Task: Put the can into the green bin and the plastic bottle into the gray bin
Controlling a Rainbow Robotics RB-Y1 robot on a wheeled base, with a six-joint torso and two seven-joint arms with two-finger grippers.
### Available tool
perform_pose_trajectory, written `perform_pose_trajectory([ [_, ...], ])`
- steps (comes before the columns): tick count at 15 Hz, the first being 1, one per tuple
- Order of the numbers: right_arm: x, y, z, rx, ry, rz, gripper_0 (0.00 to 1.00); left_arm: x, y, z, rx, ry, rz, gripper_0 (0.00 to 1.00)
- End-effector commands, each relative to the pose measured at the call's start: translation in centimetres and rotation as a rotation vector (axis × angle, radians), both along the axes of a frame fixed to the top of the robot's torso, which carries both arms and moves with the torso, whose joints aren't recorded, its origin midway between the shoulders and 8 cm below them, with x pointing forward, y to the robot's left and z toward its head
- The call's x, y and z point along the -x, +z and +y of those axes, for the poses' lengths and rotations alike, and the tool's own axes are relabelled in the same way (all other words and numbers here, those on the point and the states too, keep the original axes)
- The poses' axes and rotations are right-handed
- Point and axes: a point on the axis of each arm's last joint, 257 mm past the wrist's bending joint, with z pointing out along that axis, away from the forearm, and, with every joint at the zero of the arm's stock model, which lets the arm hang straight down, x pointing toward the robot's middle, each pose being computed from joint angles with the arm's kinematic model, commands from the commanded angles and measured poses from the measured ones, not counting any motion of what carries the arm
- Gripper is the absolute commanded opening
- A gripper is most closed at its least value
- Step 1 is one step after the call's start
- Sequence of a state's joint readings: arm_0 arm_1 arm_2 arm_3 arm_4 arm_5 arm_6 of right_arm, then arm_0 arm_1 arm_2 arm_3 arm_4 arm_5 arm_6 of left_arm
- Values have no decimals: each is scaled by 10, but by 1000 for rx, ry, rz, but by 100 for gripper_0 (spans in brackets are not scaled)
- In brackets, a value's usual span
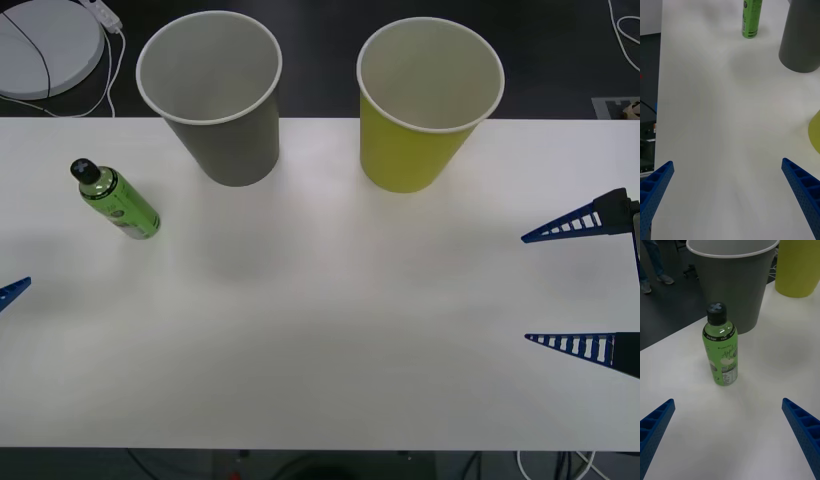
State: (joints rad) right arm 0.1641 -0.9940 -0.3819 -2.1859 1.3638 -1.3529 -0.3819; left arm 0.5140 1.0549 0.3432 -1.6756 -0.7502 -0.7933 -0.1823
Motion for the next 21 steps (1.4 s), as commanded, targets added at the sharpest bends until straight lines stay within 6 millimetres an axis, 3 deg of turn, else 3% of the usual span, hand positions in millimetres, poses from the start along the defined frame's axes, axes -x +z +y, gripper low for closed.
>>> perform_pose_trajectory([
  [1,0,0,0,0,0,0,100,2,-5,1,3,38,-8,100],
  [21,0,0,0,0,0,0,100,-67,-31,-30,38,164,-48,100],
])
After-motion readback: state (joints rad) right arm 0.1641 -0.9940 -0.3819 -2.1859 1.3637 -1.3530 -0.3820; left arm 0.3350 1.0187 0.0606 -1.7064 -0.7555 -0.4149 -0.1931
